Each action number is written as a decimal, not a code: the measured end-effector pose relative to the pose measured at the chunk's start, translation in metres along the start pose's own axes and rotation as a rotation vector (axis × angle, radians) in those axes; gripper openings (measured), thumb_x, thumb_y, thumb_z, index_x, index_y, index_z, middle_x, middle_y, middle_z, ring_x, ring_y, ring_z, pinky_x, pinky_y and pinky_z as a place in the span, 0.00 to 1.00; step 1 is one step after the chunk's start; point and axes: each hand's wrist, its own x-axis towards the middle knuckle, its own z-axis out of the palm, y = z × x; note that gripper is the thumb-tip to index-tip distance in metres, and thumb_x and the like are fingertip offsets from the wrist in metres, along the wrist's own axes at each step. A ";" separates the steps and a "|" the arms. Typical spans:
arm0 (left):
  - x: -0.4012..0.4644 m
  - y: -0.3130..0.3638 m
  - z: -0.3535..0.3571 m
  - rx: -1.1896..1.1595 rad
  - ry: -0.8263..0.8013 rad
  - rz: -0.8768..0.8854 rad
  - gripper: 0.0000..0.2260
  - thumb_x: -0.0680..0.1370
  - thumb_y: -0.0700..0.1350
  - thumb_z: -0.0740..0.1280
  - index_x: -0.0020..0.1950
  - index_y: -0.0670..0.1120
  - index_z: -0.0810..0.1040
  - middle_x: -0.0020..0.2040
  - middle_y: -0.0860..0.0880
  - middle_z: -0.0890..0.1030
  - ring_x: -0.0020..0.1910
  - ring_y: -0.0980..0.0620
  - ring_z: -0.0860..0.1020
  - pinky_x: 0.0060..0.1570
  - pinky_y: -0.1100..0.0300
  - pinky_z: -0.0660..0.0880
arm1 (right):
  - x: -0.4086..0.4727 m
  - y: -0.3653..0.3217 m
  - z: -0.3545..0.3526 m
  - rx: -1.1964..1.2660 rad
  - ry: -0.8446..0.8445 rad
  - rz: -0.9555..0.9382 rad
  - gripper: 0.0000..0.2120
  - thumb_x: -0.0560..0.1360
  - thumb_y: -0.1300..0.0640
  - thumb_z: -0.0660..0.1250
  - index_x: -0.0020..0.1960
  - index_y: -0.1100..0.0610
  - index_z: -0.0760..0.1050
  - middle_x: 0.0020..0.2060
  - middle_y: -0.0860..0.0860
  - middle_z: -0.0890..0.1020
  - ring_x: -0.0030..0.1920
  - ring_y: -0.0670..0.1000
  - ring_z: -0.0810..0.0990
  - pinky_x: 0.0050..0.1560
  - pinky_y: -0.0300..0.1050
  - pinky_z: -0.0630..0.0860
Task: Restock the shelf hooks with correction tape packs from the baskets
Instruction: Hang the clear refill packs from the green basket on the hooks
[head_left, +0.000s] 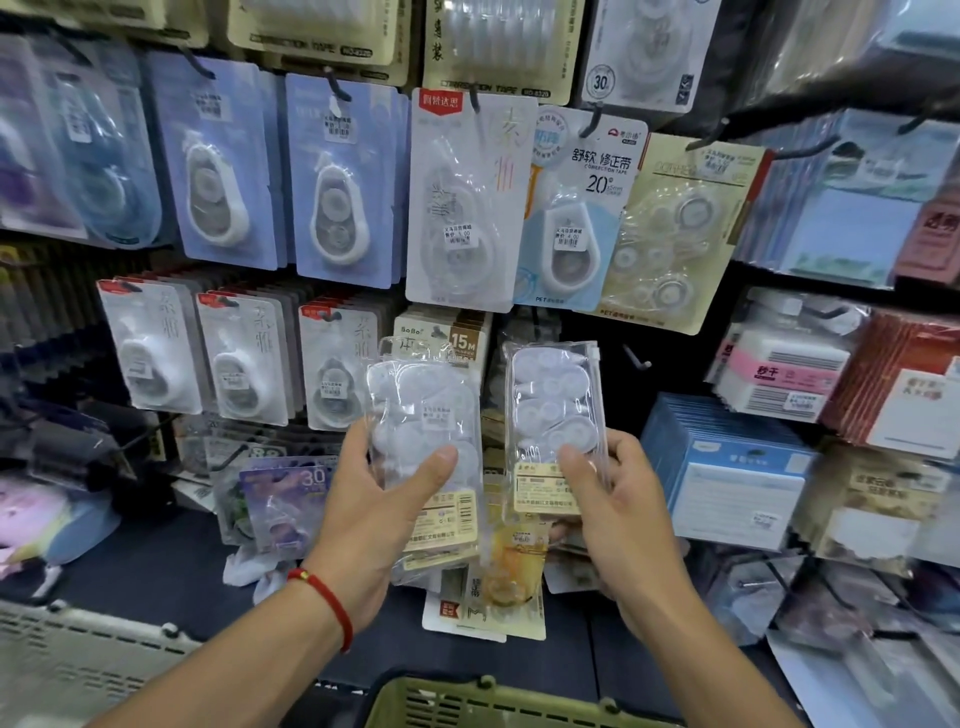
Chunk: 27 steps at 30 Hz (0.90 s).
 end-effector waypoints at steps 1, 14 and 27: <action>0.000 0.000 0.000 0.007 0.004 0.002 0.19 0.72 0.45 0.79 0.56 0.60 0.76 0.50 0.61 0.86 0.47 0.64 0.85 0.38 0.72 0.78 | 0.001 0.000 0.000 0.002 -0.003 0.000 0.06 0.84 0.53 0.67 0.59 0.50 0.74 0.46 0.58 0.86 0.40 0.55 0.85 0.31 0.43 0.79; -0.002 0.006 -0.003 0.054 0.047 -0.002 0.23 0.66 0.55 0.80 0.57 0.66 0.75 0.52 0.60 0.86 0.56 0.59 0.84 0.58 0.56 0.78 | -0.002 0.006 0.003 -0.007 0.043 0.029 0.06 0.82 0.50 0.69 0.56 0.50 0.76 0.44 0.53 0.88 0.36 0.60 0.87 0.33 0.51 0.82; -0.008 0.000 0.004 0.096 -0.046 -0.023 0.26 0.66 0.51 0.81 0.61 0.55 0.77 0.53 0.54 0.87 0.53 0.56 0.86 0.46 0.63 0.82 | -0.004 0.004 0.007 -0.357 -0.149 0.026 0.16 0.76 0.37 0.70 0.60 0.43 0.80 0.54 0.38 0.85 0.55 0.40 0.82 0.61 0.52 0.81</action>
